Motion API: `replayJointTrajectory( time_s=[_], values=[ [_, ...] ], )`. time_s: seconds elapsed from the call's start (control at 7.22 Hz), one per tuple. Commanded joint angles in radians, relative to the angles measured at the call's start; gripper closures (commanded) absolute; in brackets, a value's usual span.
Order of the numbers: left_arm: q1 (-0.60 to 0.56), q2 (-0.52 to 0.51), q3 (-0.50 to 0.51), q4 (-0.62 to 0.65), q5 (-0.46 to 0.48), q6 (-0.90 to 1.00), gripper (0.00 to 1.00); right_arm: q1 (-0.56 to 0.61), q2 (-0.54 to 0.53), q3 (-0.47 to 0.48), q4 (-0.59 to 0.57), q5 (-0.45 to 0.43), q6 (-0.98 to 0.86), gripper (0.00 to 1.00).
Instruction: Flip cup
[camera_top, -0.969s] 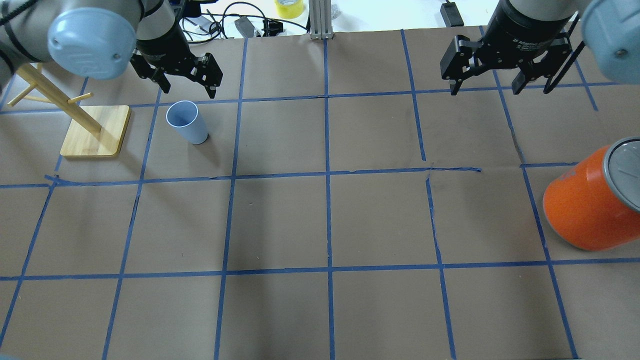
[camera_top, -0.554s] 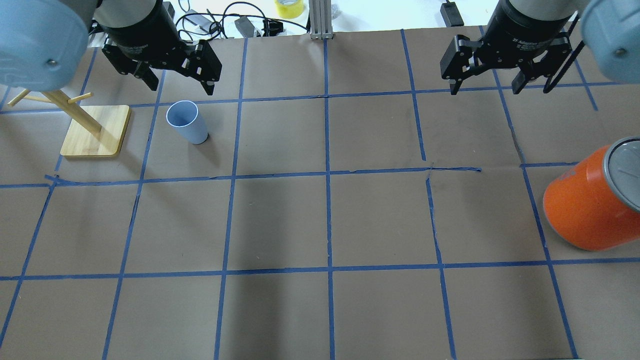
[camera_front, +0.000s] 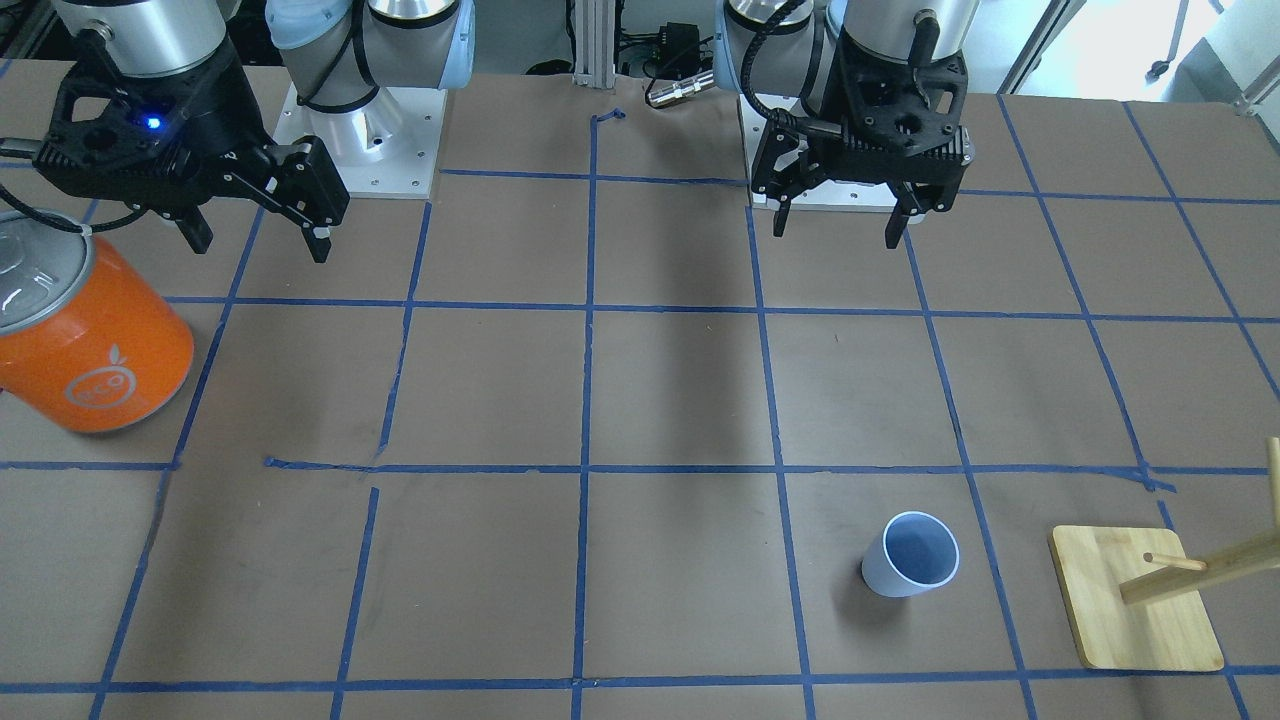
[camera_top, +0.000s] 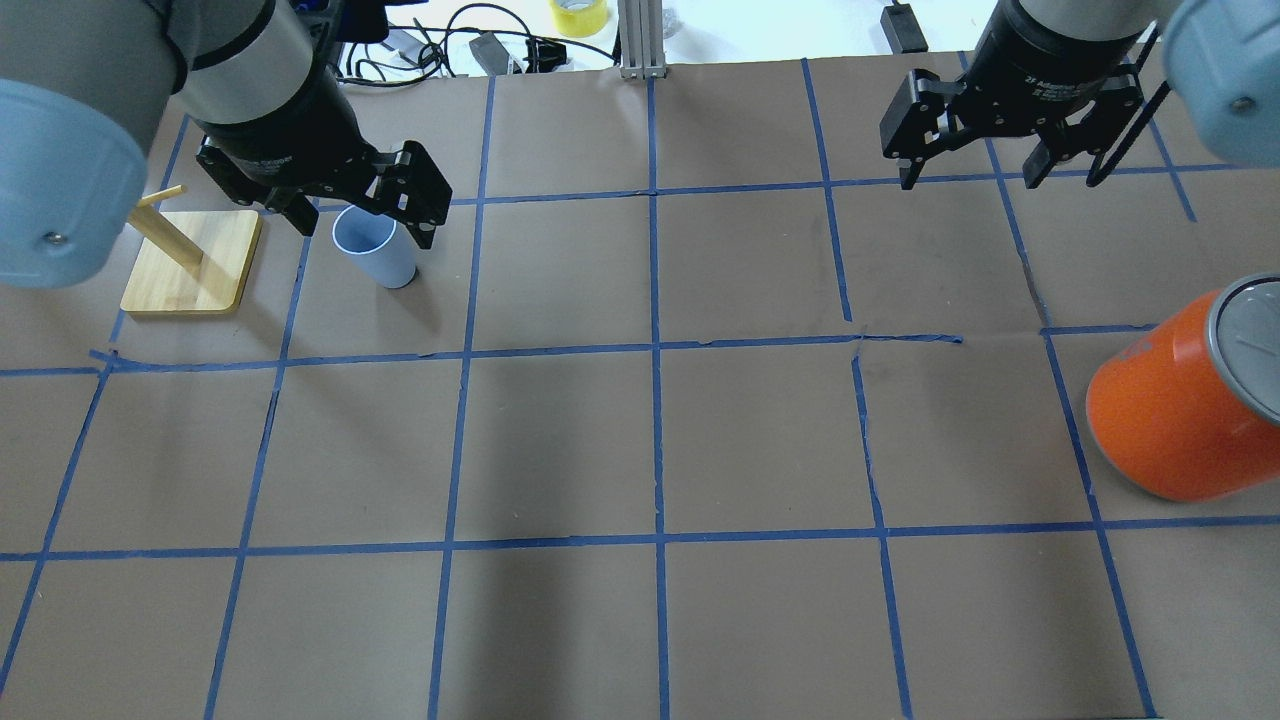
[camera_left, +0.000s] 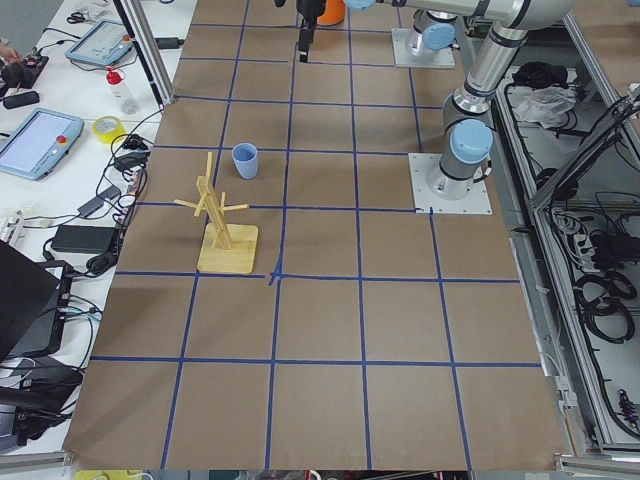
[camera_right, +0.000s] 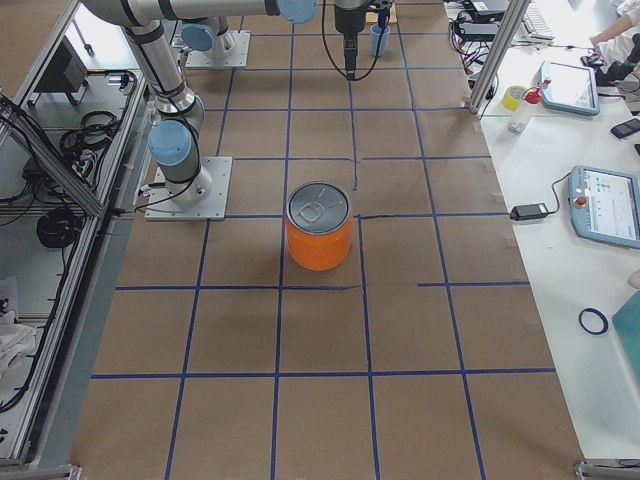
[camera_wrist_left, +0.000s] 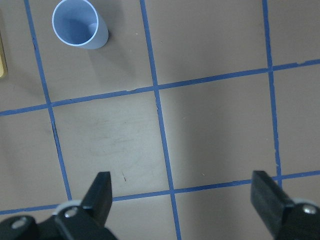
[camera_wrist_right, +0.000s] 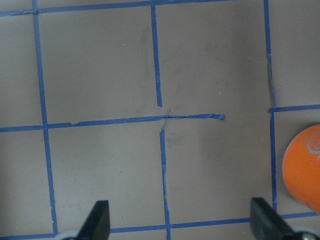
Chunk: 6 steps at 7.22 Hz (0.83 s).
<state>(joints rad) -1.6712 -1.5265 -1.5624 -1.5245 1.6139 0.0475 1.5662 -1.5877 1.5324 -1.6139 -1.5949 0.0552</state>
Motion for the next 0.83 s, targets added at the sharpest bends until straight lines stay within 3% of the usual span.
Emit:
replayJointTrajectory(
  time_s=[0.0,0.69],
  values=[
    [-0.001,-0.001,-0.002,0.003,-0.009,0.0,0.0,0.0,0.0,0.0,0.0,-0.002,0.0,0.0],
    [0.001,-0.001,-0.001,0.004,0.001,0.002,0.0,0.0,0.002,0.0,-0.006,-0.002,0.0,0.0]
  ],
)
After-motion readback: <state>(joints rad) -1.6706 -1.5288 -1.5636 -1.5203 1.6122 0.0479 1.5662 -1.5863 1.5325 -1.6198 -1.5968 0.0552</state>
